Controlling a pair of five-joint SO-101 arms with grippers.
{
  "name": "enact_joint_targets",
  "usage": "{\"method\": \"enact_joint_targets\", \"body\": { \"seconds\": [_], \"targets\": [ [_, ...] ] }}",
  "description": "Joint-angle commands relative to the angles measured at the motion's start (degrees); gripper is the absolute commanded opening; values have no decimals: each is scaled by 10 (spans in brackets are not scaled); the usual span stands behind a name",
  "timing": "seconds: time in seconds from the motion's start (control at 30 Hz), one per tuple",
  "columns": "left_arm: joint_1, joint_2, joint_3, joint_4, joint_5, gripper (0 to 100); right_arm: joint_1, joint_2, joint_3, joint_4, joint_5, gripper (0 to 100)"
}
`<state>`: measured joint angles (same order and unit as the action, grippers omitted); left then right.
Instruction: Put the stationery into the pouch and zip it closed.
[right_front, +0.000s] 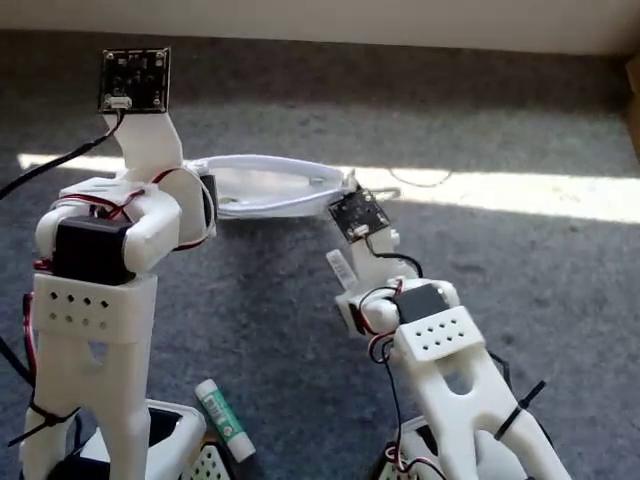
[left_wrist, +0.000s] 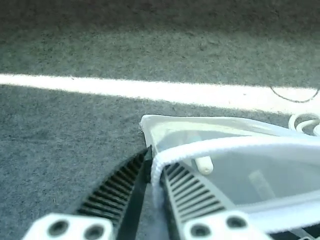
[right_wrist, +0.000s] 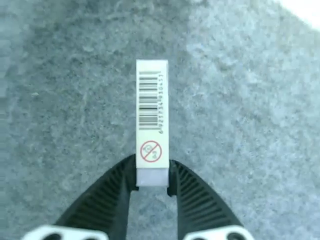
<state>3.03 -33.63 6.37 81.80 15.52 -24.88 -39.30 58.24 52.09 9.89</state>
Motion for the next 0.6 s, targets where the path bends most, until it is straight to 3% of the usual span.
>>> {"method": "enact_joint_targets", "body": {
  "seconds": [0.0,0.2,0.37,0.57],
  "targets": [
    [-19,-3,-22,0,-4,7,22,-23,-5,1,-6,9],
    [-107,-7,1,-1,-4,7,24,-23,-3,4,-5,9],
    [-124,-7,36,-4,-8,7,22,-22,15,5,-2,15],
    [-124,-7,50,-4,-8,7,22,-22,28,5,-5,142]
  ]
}}
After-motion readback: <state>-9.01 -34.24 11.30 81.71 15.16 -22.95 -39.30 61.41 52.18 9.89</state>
